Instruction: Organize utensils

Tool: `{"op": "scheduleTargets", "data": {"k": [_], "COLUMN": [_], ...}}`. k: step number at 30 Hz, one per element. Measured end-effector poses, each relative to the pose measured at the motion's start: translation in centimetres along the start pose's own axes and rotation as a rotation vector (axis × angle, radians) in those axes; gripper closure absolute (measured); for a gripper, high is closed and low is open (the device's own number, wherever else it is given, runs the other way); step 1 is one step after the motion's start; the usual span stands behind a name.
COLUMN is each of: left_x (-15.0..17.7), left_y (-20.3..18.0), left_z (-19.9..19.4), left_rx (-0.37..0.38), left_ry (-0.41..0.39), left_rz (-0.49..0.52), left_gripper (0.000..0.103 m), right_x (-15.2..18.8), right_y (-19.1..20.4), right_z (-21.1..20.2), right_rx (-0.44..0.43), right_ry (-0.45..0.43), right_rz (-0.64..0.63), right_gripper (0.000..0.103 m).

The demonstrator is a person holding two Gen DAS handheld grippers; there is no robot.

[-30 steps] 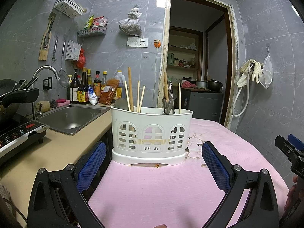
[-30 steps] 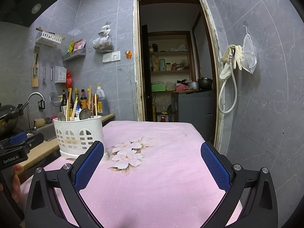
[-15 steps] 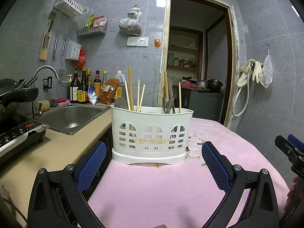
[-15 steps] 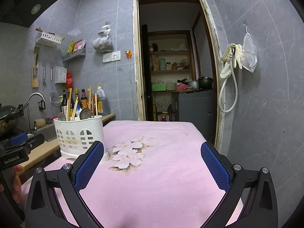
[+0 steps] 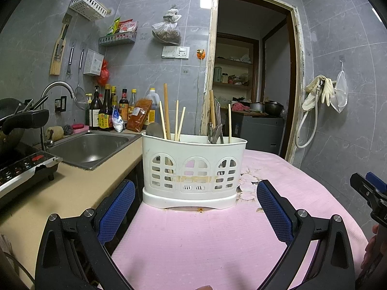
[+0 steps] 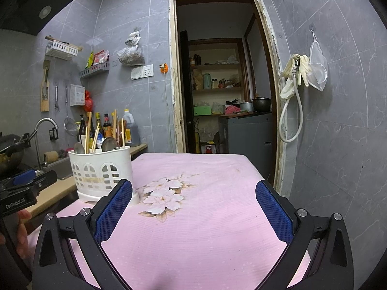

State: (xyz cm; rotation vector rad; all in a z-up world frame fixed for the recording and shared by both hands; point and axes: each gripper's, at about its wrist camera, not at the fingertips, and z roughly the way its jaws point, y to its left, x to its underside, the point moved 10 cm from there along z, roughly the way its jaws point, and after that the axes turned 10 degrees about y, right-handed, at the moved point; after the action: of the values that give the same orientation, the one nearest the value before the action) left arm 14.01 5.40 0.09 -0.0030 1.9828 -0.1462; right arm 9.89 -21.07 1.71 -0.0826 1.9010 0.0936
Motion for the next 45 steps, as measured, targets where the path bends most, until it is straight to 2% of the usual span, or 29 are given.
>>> {"op": "scheduleTargets", "data": {"k": [45], "left_x": [0.3], "left_y": [-1.1], "left_z": [-0.4], "left_rx": [-0.007], "left_ry": [-0.013], "left_rz": [0.023], "left_gripper": [0.004], "right_x": [0.3], "right_y": [0.6], "right_z": [-0.1], "right_rx": [0.001], "right_ry": [0.008], "right_rz": [0.005], "right_gripper": [0.0]}}
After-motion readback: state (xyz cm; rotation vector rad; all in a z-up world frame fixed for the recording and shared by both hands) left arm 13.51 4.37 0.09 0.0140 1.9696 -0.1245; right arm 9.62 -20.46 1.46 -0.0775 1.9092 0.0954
